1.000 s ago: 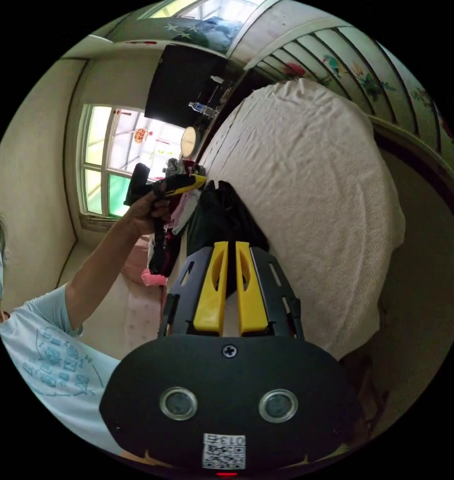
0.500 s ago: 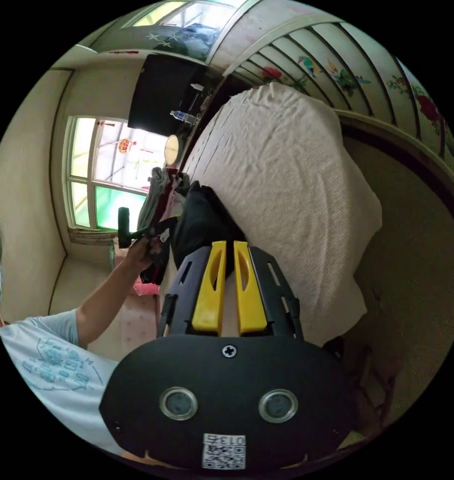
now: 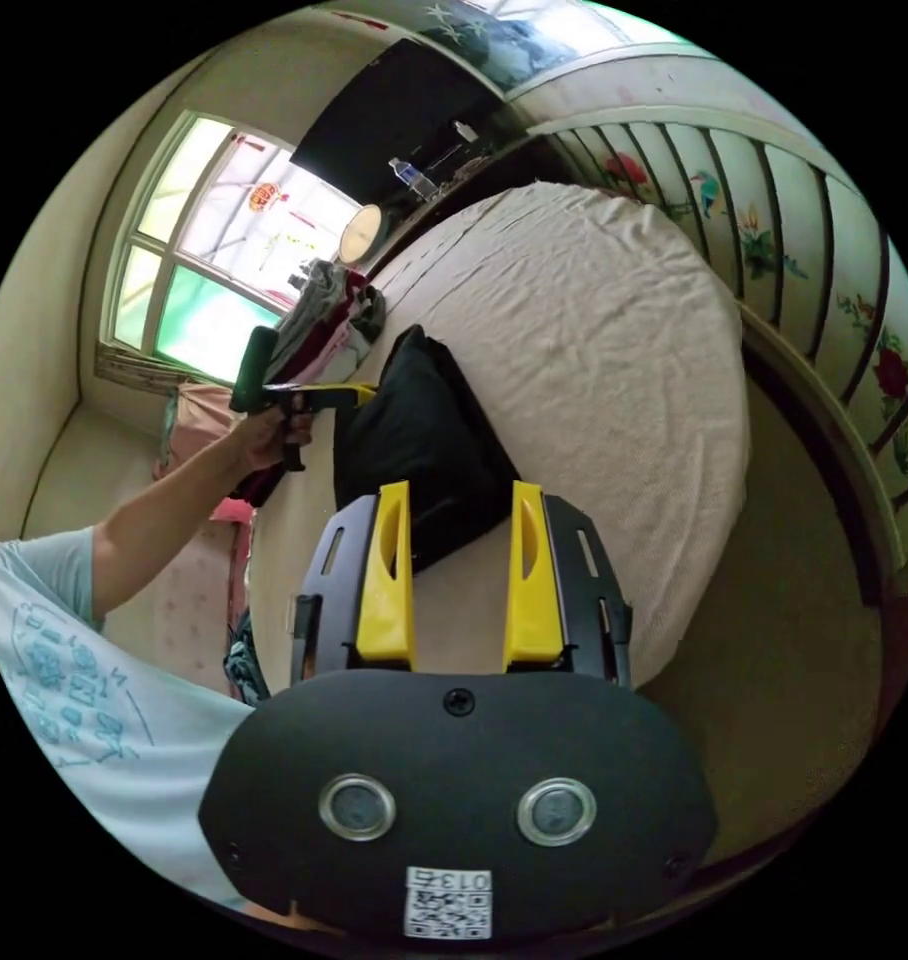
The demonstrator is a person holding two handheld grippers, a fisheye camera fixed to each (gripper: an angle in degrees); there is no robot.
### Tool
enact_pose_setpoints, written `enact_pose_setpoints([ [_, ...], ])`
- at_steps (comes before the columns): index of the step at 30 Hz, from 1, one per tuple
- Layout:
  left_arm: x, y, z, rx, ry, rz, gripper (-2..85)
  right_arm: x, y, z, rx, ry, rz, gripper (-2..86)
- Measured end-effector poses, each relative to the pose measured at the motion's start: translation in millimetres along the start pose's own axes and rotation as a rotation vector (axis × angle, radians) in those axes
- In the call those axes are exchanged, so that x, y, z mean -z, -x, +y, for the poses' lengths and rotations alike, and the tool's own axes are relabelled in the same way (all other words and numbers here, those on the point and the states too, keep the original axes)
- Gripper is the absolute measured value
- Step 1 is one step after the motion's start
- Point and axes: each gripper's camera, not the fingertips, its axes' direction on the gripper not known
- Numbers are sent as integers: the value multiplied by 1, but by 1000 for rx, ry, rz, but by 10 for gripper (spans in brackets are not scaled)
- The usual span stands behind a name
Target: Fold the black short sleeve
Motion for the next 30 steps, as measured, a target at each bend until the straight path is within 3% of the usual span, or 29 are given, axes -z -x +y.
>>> enact_pose_setpoints([
  [5, 0, -1, 3, -17, 22, 25, 136, -15, 9, -8, -26, 6, 22, 128],
  [11, 3, -13, 13, -67, 37, -96, 115, -23, 47, -20, 37, 25, 157, 127],
  [17, 6, 8, 41, -11, 13, -7, 126, -32, 82, -26, 97, 11, 220, 128],
  [22, 8, 4, 64, -20, 40, -87, 120, -39, 110, -29, 91, -30, 238, 114],
  [27, 17, 6, 94, -11, 60, -122, 58, -49, 144, -42, 61, -2, 179, 73],
  [30, 25, -4, 122, -58, 40, -214, 39, -53, 176, -49, 122, 13, 242, 63],
])
